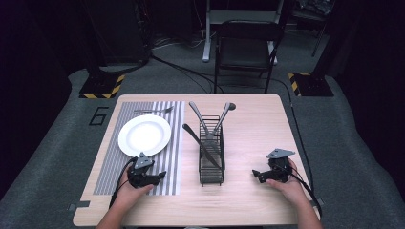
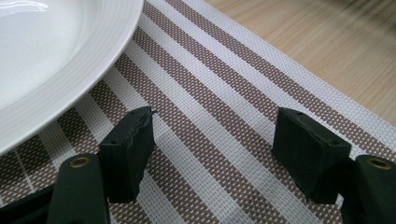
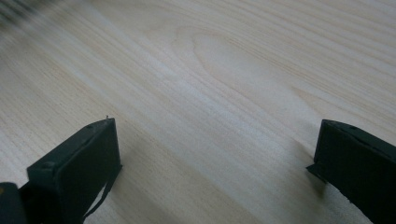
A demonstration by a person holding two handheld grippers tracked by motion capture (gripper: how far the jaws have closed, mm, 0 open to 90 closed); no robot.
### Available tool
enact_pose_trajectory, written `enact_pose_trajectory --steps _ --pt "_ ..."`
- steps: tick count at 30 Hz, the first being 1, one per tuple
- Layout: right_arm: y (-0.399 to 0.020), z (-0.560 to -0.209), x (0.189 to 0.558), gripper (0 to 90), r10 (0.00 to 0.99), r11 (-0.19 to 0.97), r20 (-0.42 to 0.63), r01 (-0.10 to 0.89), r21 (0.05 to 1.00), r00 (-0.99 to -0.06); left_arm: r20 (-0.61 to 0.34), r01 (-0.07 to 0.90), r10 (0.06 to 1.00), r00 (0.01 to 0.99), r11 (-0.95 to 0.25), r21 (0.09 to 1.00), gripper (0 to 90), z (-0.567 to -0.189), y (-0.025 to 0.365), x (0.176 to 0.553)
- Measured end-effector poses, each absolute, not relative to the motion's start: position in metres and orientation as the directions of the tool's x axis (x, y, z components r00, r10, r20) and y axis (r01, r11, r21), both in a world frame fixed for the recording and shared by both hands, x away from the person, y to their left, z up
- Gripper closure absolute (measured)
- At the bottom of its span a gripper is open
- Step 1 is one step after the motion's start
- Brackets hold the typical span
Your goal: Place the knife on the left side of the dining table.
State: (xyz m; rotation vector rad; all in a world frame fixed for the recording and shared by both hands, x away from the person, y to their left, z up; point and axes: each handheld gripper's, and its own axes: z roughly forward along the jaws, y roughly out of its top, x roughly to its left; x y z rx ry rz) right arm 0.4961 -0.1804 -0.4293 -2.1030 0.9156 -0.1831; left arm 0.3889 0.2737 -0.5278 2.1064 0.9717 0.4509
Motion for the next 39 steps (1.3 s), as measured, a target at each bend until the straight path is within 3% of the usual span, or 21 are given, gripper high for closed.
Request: enact_pose_trajectory --steps 4,7,29,34,35,39 --pt "-0.1803 -0.4294 0.4962 0.0 -0.666 -0.402 -0.176 -0.548 -0.733 0.725 0.005 0.493 0.762 0.647 -0.424 0.760 29.0 -0.5279 0.2733 0.3889" --pt "-0.1803 -0.4293 0.4961 0.0 -0.666 -0.403 -0.176 -0.547 -0.734 0.725 -0.002 0.495 0.746 0.666 -0.440 0.749 22.6 -0.5278 0.2718 0.3887" --pt "-0.1804 -0.4293 0.4961 0.0 -0.666 -0.403 -0.175 -0.547 -0.734 0.725 -0.004 0.494 0.746 0.666 -0.437 0.752 23.9 -0.5275 0.2731 0.3895" --pt "-0.1801 -0.4293 0.4961 0.0 -0.664 -0.406 -0.174 -0.546 -0.733 0.727 -0.011 0.497 0.753 0.658 -0.423 0.758 26.6 -0.5271 0.2735 0.3883" --pt "-0.1800 -0.4293 0.4962 0.0 -0.661 -0.409 -0.174 -0.545 -0.732 0.730 -0.040 0.514 0.747 0.664 -0.417 0.750 33.0 -0.5241 0.2747 0.3877" --pt "-0.1804 -0.4293 0.4961 0.0 -0.666 -0.403 -0.175 -0.547 -0.734 0.725 -0.055 0.517 0.745 0.665 -0.405 0.754 37.6 -0.5186 0.2743 0.3851"
